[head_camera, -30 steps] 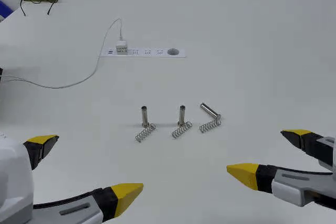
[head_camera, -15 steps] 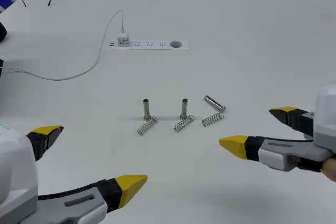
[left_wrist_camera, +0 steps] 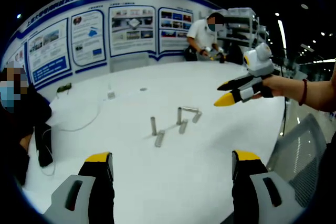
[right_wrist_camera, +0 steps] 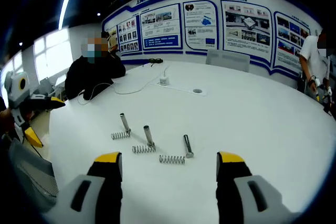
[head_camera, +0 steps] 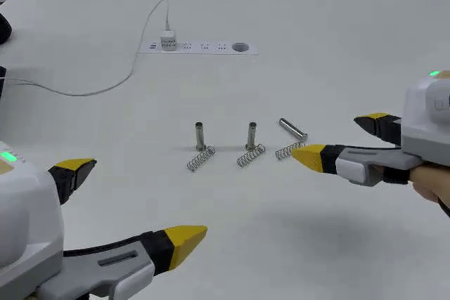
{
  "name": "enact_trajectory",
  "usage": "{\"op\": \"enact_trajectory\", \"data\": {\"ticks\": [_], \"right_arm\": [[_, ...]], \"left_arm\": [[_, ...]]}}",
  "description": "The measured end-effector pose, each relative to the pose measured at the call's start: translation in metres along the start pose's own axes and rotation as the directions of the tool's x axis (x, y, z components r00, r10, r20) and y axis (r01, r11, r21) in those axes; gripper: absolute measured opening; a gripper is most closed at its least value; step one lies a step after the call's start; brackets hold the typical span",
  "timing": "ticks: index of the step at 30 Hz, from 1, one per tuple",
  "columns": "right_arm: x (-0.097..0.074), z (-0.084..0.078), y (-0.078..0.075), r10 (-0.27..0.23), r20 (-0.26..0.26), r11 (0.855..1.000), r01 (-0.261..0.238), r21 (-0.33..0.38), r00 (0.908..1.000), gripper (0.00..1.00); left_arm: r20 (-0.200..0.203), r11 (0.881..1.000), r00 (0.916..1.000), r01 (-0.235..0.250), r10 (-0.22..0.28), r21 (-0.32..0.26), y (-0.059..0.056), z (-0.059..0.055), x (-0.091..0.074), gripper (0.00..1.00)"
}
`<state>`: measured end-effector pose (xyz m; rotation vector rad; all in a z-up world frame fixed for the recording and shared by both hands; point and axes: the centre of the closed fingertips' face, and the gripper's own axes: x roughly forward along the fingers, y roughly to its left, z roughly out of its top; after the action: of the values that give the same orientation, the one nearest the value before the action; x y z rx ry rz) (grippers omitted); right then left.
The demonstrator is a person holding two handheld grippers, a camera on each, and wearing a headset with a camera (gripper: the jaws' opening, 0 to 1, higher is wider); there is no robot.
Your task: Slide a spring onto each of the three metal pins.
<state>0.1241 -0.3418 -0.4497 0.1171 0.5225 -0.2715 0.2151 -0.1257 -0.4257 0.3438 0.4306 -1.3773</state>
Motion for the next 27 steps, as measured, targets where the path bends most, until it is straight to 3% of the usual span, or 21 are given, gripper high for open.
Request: {"op": "enact_trajectory", "data": {"ticks": [3,27], "right_arm": [[0.009,0.006,-0.003,-0.001,0.028,1.0,0.002,-0.023,0.9996,0.7],[0.076,0.003,-0.024,0.009,-0.001,0.999,-0.009,-0.039,1.0,0.5]], "left_arm": [[-0.01,1.0,0.9999,0.002,-0.002,-0.003,0.0,-0.003,0.003,0.95],[-0.015,1.0,0.9997,0.02,-0.02,-0.008,0.0,-0.008,0.017,0.93]]}}
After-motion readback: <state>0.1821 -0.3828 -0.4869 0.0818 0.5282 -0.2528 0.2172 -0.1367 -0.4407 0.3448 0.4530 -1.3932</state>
